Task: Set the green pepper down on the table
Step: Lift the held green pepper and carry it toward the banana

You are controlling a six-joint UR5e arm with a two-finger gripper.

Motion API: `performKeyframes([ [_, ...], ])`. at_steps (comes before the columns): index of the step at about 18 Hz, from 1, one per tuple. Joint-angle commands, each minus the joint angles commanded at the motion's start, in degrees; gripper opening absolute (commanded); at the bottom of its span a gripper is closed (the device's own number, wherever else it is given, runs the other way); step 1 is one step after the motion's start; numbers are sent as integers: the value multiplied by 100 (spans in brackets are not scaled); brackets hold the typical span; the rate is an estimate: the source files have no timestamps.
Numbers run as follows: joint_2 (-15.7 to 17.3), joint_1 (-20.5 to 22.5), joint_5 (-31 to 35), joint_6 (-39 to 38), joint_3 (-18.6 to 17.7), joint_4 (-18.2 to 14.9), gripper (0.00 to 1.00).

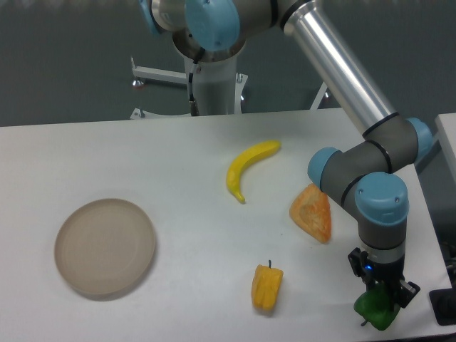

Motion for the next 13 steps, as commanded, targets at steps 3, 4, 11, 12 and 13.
performKeyframes([
  [3, 53, -26, -35, 0, -79, -17, 29],
  [4, 96, -35, -35, -9, -105, -52, 29],
  [11, 965, -114, -412, -114, -1307, -202, 29],
  [12, 1123, -114, -544, -158, -1536, -202, 29],
  [13, 1308, -123, -589, -210, -1782, -202, 29],
])
